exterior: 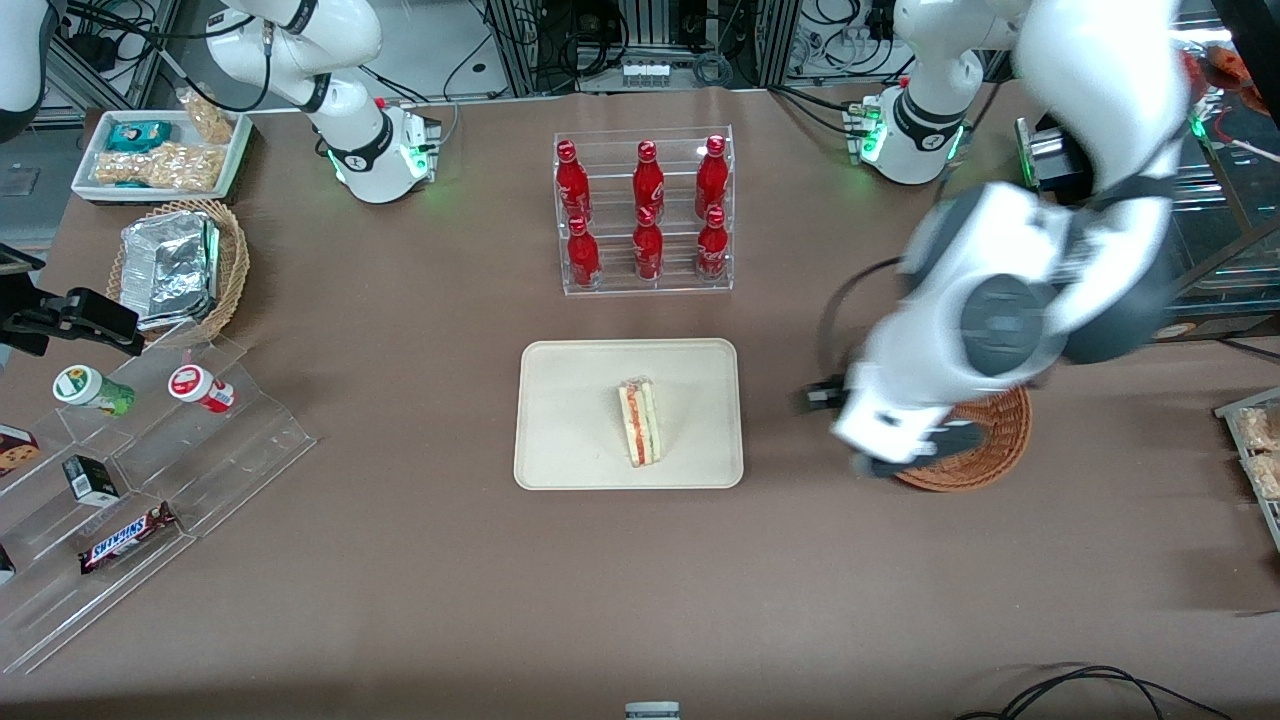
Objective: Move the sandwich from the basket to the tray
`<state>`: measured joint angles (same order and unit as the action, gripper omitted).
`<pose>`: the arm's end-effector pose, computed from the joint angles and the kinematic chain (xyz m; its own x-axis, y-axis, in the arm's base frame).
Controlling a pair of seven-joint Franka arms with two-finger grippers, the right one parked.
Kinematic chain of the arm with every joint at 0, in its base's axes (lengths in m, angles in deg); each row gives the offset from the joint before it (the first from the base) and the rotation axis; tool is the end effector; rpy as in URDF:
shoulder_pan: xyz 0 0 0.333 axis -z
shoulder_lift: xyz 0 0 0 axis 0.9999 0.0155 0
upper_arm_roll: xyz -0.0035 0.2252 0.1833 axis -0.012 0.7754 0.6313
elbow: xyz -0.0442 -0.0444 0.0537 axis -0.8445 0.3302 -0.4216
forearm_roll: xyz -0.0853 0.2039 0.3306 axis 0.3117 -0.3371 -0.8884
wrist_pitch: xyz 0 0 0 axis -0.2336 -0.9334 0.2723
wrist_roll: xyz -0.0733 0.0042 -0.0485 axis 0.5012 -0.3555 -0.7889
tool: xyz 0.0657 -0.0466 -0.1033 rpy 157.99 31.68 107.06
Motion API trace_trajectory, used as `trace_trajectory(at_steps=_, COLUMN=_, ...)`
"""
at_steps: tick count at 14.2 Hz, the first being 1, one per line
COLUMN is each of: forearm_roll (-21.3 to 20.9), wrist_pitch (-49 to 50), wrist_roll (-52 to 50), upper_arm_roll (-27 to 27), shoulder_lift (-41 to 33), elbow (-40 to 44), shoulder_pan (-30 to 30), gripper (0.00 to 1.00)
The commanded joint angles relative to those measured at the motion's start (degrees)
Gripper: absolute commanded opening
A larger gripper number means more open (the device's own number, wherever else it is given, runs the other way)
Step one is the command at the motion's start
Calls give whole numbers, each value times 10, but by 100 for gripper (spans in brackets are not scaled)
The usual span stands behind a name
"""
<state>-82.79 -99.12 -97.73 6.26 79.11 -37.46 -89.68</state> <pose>0.6199 -0.2262 0.4408 0.9410 0.2643 -0.2114 0.2639 -0.9641 -0.0307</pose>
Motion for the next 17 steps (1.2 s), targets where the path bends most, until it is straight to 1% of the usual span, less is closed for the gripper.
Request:
trace_trajectory(at_steps=1, forearm_roll=16, wrist_pitch=20, wrist_roll=87, upper_arm_roll=-3, shoulder_lift=-86, elbow=-100, shoulder_pan=-80, gripper=100)
trace_trajectory(at_steps=3, forearm_roll=8, wrist_pitch=57, wrist_roll=137, upper_arm_roll=-1, shoulder_lift=-104, elbow=-100, shoulder_pan=-128, gripper=100)
trace_trajectory(at_steps=5, forearm_roll=8, wrist_pitch=74, wrist_roll=149, upper_arm_roll=0, shoulder_lift=-123, elbow=-95, shoulder_pan=-165, gripper=100)
trace_trajectory(at_steps=8, forearm_roll=3, wrist_pitch=89, wrist_roll=149, upper_arm_roll=1, shoulder_lift=-145, elbow=-93, shoulder_pan=-178, gripper=100)
trace_trajectory(at_steps=9, forearm_roll=6, wrist_pitch=106, wrist_roll=161, upper_arm_roll=0, shoulder_lift=-156, elbow=-93, shoulder_pan=-195, gripper=100)
trace_trajectory(at_steps=10, forearm_roll=13, wrist_pitch=104, wrist_roll=204, upper_arm_roll=1, shoulder_lift=-165, elbow=-97, shoulder_pan=-210, gripper=100)
trace_trajectory(at_steps=11, forearm_roll=14, wrist_pitch=108, wrist_roll=255, upper_arm_roll=26, shoulder_lift=-180, elbow=-99, shoulder_pan=-207, gripper=100)
trace_trajectory(at_steps=12, forearm_roll=20, wrist_pitch=111, wrist_roll=277, upper_arm_roll=76, shoulder_lift=-189, elbow=-99, shoulder_pan=-172, gripper=100)
trace_trajectory(at_steps=13, forearm_roll=38, wrist_pitch=112, wrist_roll=279, upper_arm_roll=118, shoulder_lift=-202, elbow=-103, shoulder_pan=-129, gripper=100)
trace_trajectory(at_steps=14, forearm_roll=53, wrist_pitch=106, wrist_roll=281, upper_arm_roll=149, shoulder_lift=-223, elbow=-122, shoulder_pan=-105, gripper=100)
trace_trajectory(at_steps=15, forearm_roll=61, wrist_pitch=105, wrist_roll=281, upper_arm_roll=155, shoulder_lift=-245, elbow=-134, shoulder_pan=-89, gripper=100)
trace_trajectory(at_steps=17, forearm_roll=49, wrist_pitch=96, wrist_roll=283, upper_arm_roll=154, shoulder_lift=-259, elbow=-136, shoulder_pan=-57, gripper=100)
